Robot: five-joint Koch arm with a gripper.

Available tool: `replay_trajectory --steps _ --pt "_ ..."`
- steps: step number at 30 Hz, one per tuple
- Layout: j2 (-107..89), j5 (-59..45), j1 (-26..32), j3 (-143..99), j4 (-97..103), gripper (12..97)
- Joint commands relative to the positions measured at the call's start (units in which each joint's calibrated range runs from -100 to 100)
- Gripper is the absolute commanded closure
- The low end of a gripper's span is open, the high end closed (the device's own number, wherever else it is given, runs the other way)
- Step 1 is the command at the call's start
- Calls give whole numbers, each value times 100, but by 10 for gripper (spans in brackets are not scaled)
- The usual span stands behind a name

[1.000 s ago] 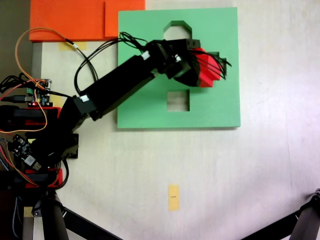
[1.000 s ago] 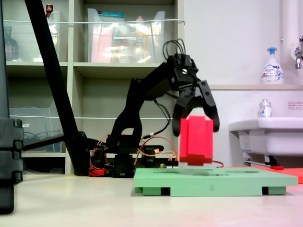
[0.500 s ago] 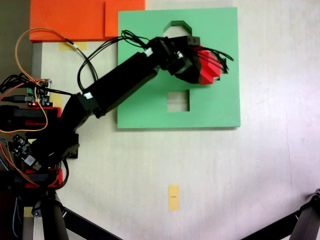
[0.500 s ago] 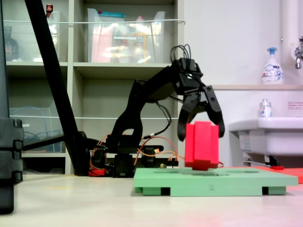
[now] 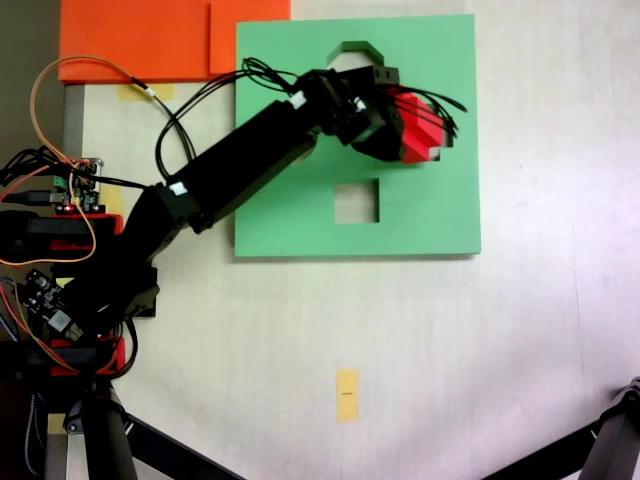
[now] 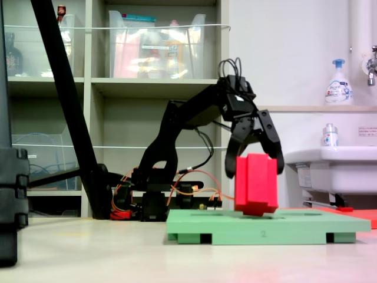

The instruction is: Put the cross columnar block into the corresponding hole

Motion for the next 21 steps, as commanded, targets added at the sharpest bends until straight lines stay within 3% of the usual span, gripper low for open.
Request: replay_trajectory --steps 1,21 --pt "-18 -44 24 476 478 721" --pt "527 -78 -10 536 632 687"
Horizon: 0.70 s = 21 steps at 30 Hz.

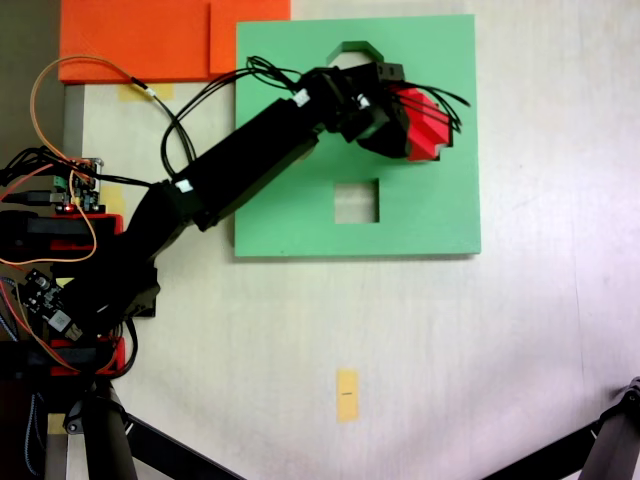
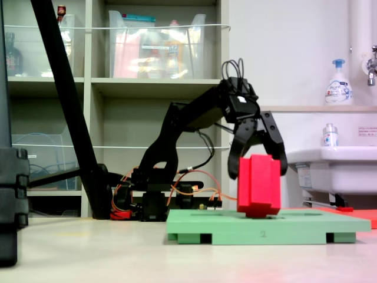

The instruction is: Put the cross columnar block into the corresponding hole

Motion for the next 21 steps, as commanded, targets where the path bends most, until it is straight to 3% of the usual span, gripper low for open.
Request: replay_trajectory --steps 1,21 --pt "21 -39 -5 252 525 687" --pt "216 -39 83 282 669 686"
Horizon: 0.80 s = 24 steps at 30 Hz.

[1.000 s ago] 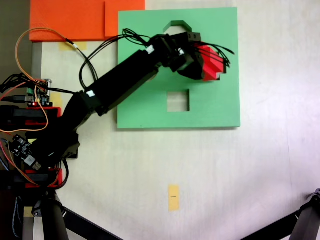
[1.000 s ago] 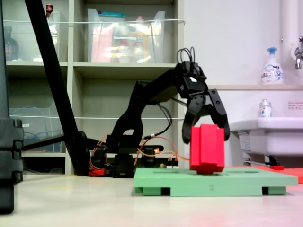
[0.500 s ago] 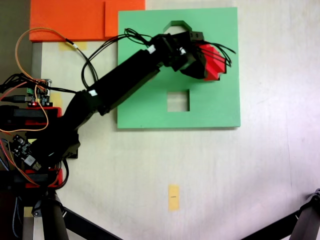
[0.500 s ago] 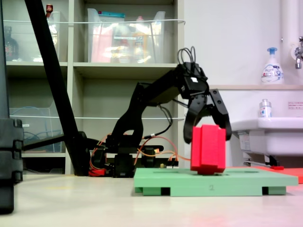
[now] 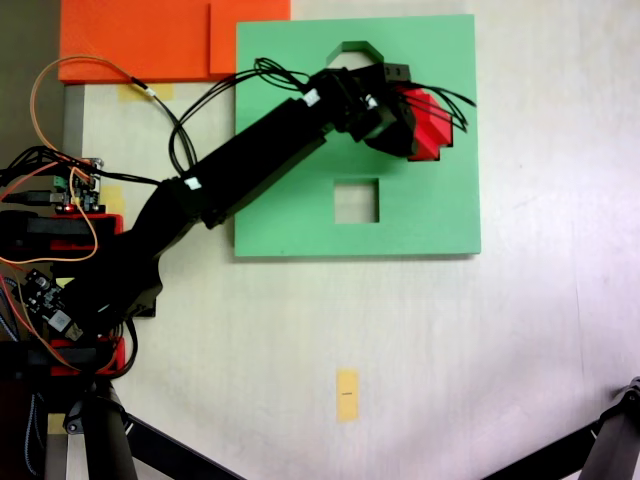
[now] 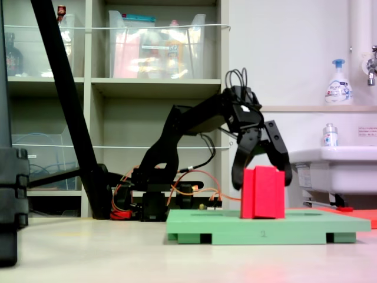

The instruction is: Put the cross columnar block into the corresponding hole

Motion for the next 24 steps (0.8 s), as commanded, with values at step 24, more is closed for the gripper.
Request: replay_trajectory --steps 24 --pt "740 -29 -171 252 606 592"
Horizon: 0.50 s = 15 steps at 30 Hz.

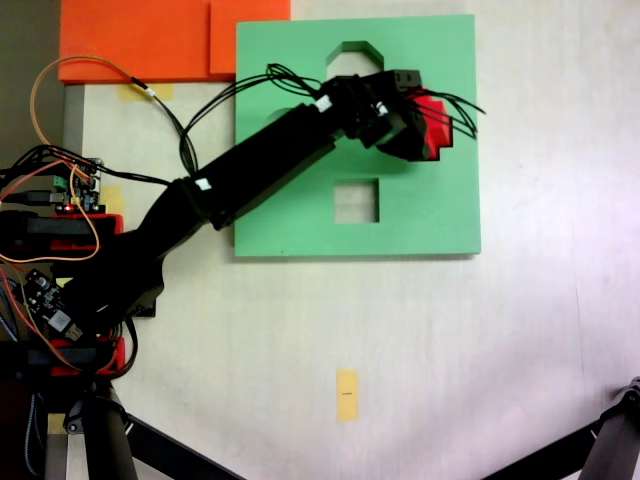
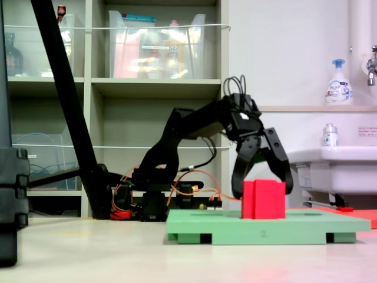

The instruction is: Put the cross columnar block into the corresponding hole

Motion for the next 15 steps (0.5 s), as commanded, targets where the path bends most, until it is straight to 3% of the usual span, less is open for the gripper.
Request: replay_trajectory --steps 1,5,7,9,13,15 --pt "29 -5 -78 135 292 592" --pt "127 -5 -107 135 302 584" --pt "169 0 -117 135 302 542" --pt "196 24 -122 135 302 450" --pt "85 68 -93 125 283 130" --pt "-292 63 -68 125 32 130"
